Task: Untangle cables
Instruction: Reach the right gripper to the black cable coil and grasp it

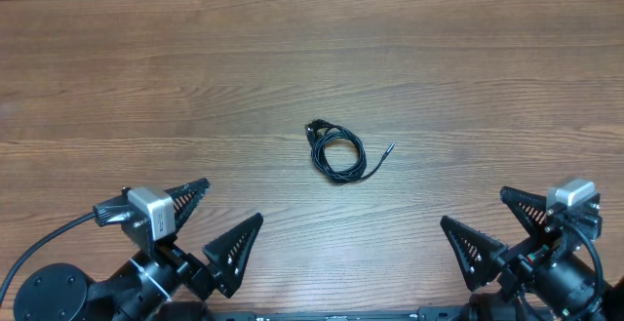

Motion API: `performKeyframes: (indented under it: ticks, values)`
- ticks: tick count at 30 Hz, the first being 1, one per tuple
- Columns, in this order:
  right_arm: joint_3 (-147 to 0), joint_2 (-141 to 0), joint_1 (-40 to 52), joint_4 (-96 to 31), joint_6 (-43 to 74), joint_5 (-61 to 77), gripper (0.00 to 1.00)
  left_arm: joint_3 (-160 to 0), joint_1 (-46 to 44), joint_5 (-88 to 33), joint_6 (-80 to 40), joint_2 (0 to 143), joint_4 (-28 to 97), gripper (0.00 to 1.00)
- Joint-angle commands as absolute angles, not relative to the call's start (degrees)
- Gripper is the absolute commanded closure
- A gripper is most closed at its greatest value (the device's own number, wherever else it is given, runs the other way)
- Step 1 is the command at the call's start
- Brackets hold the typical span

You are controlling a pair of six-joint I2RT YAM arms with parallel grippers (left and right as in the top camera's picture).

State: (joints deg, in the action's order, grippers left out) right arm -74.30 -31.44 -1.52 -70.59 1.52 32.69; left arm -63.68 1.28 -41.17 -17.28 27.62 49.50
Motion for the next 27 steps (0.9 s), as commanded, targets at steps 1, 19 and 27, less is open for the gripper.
performKeyframes:
  ticks: [1, 19, 27]
  values:
    - [-74.98, -31.57, -1.61, -70.17, 1.93, 33.41, 0.00, -62.89, 1.74, -38.13, -17.80, 27.64, 51.22, 0.01]
    - [-52.38, -36.86, -1.61, -53.78, 1.72, 32.34, 0.00, -62.72, 1.74, -32.45, -17.80, 27.70, 53.63, 0.00]
    - [-48.34, -55.33, -1.06, -43.83, 7.03, 31.42, 0.00, -62.72, 1.74, -32.86, -17.82, 27.70, 53.74, 0.00]
